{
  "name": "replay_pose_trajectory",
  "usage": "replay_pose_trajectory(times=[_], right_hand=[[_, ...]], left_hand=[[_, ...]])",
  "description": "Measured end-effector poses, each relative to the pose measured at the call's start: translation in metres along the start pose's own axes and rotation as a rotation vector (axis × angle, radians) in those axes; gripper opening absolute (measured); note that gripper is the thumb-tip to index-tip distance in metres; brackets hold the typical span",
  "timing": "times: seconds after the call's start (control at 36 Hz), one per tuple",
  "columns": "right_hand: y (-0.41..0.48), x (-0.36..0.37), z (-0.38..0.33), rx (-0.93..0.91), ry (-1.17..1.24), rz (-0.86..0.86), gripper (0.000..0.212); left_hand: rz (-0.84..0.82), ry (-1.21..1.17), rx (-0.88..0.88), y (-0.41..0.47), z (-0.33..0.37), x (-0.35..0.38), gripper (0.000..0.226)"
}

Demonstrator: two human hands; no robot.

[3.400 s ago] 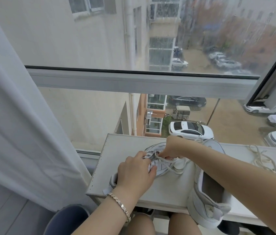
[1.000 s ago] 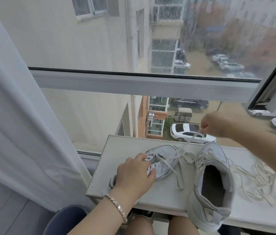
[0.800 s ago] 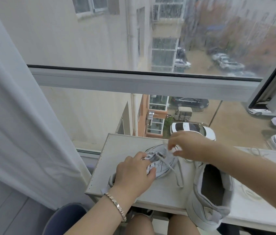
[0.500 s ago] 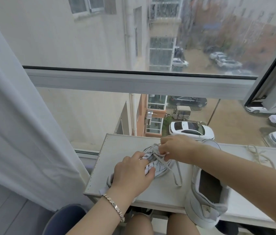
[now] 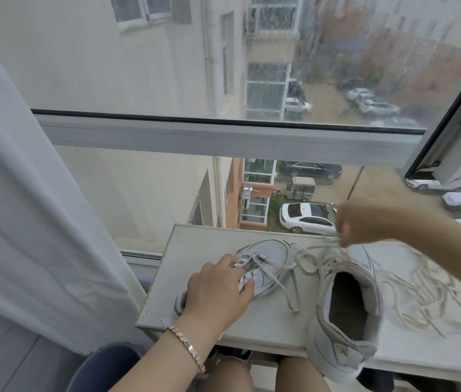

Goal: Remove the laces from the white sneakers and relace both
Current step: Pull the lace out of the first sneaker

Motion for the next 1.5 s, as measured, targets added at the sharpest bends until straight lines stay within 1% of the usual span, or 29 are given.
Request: replay_pose_trajectory(times=[0.08, 0.11, 0.14, 0.19, 0.22, 0.28, 0.33, 0.36, 0.42, 0.5, 0.53, 0.61, 0.67, 0.69, 0.75, 0.78, 0.83, 0.86, 0.92, 0.97, 1.03, 1.08, 1.11, 1.14, 1.17, 1.22, 1.33, 1.42, 1.5], right_hand=[[-0.005, 0.002, 0.009, 0.073, -0.021, -0.118, 0.050], [-0.005, 0.003, 0.005, 0.063, -0.015, -0.095, 0.057], [-0.004, 0.003, -0.004, 0.031, 0.000, -0.023, 0.057], [0.000, 0.003, -0.030, -0.092, 0.064, 0.184, 0.040], [0.003, 0.005, -0.044, -0.153, 0.121, 0.235, 0.032], [0.015, 0.015, -0.069, -0.217, 0.212, 0.142, 0.031], [0.028, 0.026, -0.087, -0.209, 0.210, -0.015, 0.038], [0.033, 0.028, -0.092, -0.187, 0.194, -0.045, 0.039], [0.038, 0.031, -0.097, -0.172, 0.167, -0.028, 0.037], [0.038, 0.031, -0.097, -0.243, 0.182, 0.018, 0.030], [0.036, 0.030, -0.093, -0.271, 0.262, 0.032, 0.027], [0.026, 0.016, -0.069, -0.336, 0.693, 0.132, 0.017], [0.017, 0.006, -0.048, -0.404, 0.989, 0.236, 0.020], [0.012, 0.002, -0.040, -0.490, 1.166, 0.258, 0.025], [0.002, -0.002, -0.031, -0.692, 1.612, 0.220, 0.037], [-0.002, -0.003, -0.028, -0.795, 1.808, 0.172, 0.038], [-0.014, -0.006, -0.028, -0.947, 2.067, 0.068, 0.027], [-0.021, -0.008, -0.028, -0.960, 2.122, 0.038, 0.023], [-0.032, -0.009, -0.023, -0.841, 2.068, -0.001, 0.025], [-0.038, -0.009, -0.015, -0.588, 1.815, -0.060, 0.029], [-0.043, -0.008, -0.009, -0.285, 1.292, -0.009, 0.034], [-0.040, -0.009, -0.005, 0.019, 0.706, 0.207, 0.036], [-0.038, -0.010, -0.009, 0.119, 0.520, 0.327, 0.035], [-0.032, -0.007, -0.015, 0.152, 0.441, 0.398, 0.031], [-0.023, -0.003, -0.023, 0.130, 0.437, 0.404, 0.023], [-0.004, 0.006, -0.042, 0.014, 0.479, 0.348, 0.018], [0.027, 0.013, -0.074, -0.170, 0.407, 0.237, 0.019], [0.044, 0.020, -0.086, -0.172, 0.327, 0.095, 0.023], [0.050, 0.023, -0.090, -0.176, 0.326, 0.044, 0.032]], left_hand=[[0.000, 0.002, -0.008, 0.000, 0.001, 0.000, 0.040], [0.002, 0.002, -0.008, -0.001, 0.001, 0.000, 0.040], [0.004, 0.001, -0.007, -0.001, 0.001, 0.000, 0.040], [0.011, -0.001, -0.005, -0.002, 0.000, 0.000, 0.040], [0.012, -0.003, -0.004, -0.002, 0.001, 0.000, 0.040], [0.015, -0.008, -0.006, -0.003, 0.000, 0.000, 0.041], [0.022, -0.012, -0.015, -0.003, 0.000, -0.001, 0.040], [0.025, -0.012, -0.021, -0.003, -0.001, -0.001, 0.040], [0.030, -0.015, -0.033, -0.002, -0.001, -0.001, 0.040], [0.029, -0.016, -0.045, -0.002, -0.002, -0.001, 0.040], [0.028, -0.017, -0.048, -0.002, -0.002, -0.001, 0.040], [0.031, -0.028, -0.060, -0.001, -0.002, -0.003, 0.039], [0.031, -0.031, -0.062, -0.001, -0.001, -0.004, 0.039], [0.027, -0.032, -0.062, -0.001, -0.001, -0.004, 0.039], [0.022, -0.033, -0.065, -0.001, -0.001, -0.003, 0.040], [0.023, -0.033, -0.069, -0.002, -0.001, -0.003, 0.040], [0.027, -0.038, -0.071, -0.001, -0.001, -0.004, 0.040], [0.027, -0.041, -0.072, -0.001, 0.000, -0.005, 0.039], [0.022, -0.040, -0.077, -0.001, 0.000, -0.005, 0.039], [0.017, -0.036, -0.081, -0.001, -0.001, -0.004, 0.039], [0.018, -0.037, -0.082, -0.001, -0.001, -0.003, 0.039], [0.021, -0.039, -0.081, -0.001, -0.001, -0.003, 0.039], [0.022, -0.038, -0.080, -0.002, -0.001, -0.003, 0.039], [0.022, -0.036, -0.079, -0.002, -0.001, -0.002, 0.040], [0.023, -0.035, -0.077, -0.002, -0.001, -0.002, 0.040], [0.031, -0.034, -0.069, -0.002, -0.001, -0.002, 0.039], [0.046, -0.028, -0.061, -0.001, -0.001, -0.001, 0.040], [0.056, -0.014, -0.064, -0.001, -0.002, 0.001, 0.040], [0.064, -0.016, -0.060, 0.000, -0.002, 0.001, 0.040]])
Point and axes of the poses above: each hand's wrist, its own y-axis towards the middle knuckle, its own x-axis out of the palm, z = x × y, the point moved 3 cm from there along y, towards the middle knuckle, and after that the axes turned 14 degrees about -z, right-handed, at the moved point
